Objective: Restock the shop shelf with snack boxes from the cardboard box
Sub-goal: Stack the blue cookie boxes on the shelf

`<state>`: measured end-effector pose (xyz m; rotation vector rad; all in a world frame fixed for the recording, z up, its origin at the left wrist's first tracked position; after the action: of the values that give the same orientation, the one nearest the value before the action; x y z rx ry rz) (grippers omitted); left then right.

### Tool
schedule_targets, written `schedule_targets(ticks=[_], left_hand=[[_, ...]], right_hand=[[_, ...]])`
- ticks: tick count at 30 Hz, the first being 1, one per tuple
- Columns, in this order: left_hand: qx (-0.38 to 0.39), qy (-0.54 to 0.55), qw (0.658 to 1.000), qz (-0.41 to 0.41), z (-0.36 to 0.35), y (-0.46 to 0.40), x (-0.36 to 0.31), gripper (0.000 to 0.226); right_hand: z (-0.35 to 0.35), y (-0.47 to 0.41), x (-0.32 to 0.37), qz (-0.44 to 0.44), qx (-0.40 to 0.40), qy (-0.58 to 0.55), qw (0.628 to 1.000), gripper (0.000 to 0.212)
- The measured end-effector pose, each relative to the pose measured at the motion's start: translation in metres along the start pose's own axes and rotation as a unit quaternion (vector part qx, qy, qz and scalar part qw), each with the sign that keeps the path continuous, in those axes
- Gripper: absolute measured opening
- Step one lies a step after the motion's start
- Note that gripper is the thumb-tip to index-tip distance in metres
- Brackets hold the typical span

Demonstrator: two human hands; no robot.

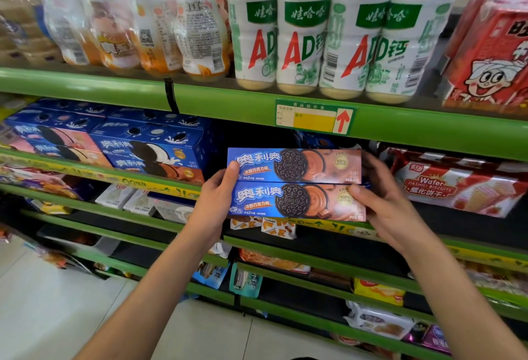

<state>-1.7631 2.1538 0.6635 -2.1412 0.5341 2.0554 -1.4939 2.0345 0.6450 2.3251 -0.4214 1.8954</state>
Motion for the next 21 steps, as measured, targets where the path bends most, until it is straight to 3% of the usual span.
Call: schedule_targets(ticks=[21], left_hand=[[0.002, 0.005, 1.0, 0.003, -0.0001, 0.0039, -0.0013, 0.063]], right_hand=[[-0.0003, 0.0002, 0.0014, 0.001, 0.012, -0.016, 1.0, 0.07]])
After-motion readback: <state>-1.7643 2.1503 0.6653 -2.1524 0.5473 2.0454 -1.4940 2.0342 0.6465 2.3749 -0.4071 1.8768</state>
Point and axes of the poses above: each hand's wrist, its own y-axis away from the middle knuckle, its own z-axis out of the back of the hand, x = y × z, the point moved 2 cm from there along -y, towards the middle knuckle, and after that the axes turned 2 degrees about -z, right-handed, at the moved point
